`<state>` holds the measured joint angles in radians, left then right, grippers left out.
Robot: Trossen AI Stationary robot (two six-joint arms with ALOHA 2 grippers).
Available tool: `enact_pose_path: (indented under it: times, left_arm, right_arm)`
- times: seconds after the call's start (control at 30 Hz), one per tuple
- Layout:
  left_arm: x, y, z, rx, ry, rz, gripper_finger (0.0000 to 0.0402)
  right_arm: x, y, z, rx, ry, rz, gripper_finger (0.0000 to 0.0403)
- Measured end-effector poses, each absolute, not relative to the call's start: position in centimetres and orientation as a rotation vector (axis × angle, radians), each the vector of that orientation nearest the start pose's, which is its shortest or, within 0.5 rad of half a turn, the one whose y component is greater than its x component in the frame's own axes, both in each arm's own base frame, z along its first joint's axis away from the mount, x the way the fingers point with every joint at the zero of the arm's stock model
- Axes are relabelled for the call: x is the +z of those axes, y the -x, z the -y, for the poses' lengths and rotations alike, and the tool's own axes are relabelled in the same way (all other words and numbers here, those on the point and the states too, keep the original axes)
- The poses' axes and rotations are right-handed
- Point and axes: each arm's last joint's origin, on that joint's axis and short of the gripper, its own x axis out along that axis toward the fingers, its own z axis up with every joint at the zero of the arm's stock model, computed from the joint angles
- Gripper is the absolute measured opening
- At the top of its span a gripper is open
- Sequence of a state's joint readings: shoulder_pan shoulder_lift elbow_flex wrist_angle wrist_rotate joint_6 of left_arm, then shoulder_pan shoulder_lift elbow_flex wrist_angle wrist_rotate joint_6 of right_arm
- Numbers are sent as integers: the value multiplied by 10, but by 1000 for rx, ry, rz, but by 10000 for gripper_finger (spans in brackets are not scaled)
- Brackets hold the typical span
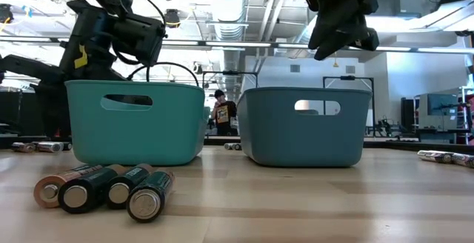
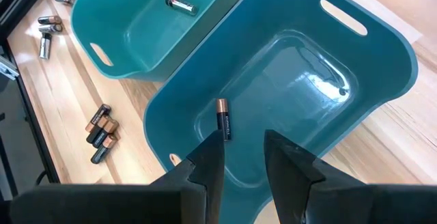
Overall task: Sort batteries
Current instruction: Put the silver battery into the green bin
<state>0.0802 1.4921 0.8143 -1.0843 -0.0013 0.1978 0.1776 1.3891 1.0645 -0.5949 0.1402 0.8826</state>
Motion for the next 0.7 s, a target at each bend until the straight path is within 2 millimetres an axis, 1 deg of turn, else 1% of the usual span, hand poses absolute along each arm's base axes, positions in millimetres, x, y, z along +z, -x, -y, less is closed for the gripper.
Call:
enact_pose_path:
  times: [0.43,0.7]
  left_arm:
    - [164,-211,-17,-107,-86,-1733,102]
    - [164,-211,-13,-117,-105,-1731,102]
  right_arm:
    - [266,-279,-46,-365,-684,-847,121]
    - [266,-279,-45,-371,-695,-845,121]
